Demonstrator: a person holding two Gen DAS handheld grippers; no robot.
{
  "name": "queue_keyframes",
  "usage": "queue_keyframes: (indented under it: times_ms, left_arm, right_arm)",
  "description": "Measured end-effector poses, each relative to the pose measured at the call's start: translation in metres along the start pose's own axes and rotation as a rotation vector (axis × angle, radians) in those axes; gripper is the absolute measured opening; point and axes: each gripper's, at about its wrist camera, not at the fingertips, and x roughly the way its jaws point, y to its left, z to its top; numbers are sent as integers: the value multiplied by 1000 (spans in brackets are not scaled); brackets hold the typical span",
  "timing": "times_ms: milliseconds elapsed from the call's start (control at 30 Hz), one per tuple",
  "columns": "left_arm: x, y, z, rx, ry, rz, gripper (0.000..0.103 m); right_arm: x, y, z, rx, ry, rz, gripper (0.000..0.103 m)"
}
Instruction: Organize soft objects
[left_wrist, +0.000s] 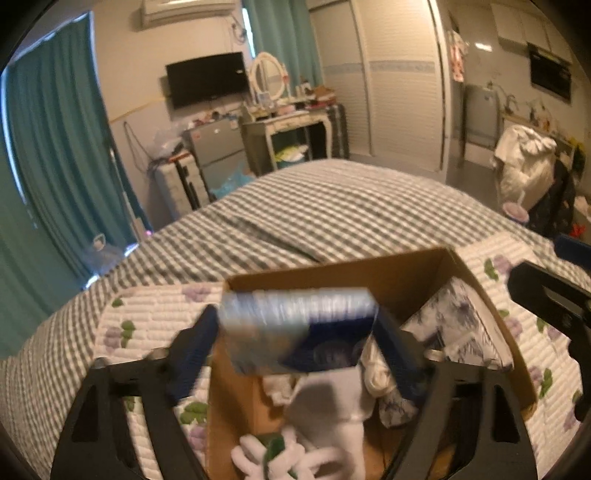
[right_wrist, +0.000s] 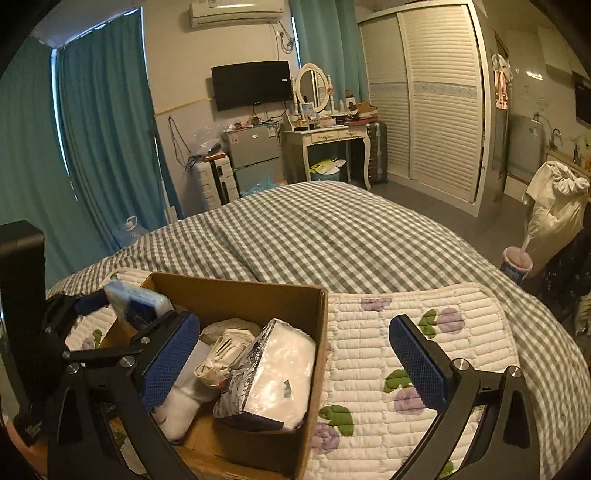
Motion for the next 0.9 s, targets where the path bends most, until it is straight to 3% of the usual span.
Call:
queue_keyframes:
  times_ms: [133,233,400,567,733,900]
  left_arm:
    - [-20,5,8,-31,-55,22,103]
    - [-45,12,16,-50,-68,-14,103]
    - [-119,20,34,-57,-165,-13,103]
    - [-216,34,48,-75,-294,-24,103]
    - [-297,37,37,-46,-403,0,103]
    - [-331,39,6,-48,-453,-2,103]
  right_arm:
    - [-24,4,8,-27,-30,-28,103]
    - [-50,8,18,-41,-53,-40,103]
    - [-114,20,39,-62,-120,-47,103]
    - [-207,36,57,-90,-232,-56,103]
    - [-276,47,48,-98,-292,-50,103]
    - [-307,57,17,-85,-343,-36,103]
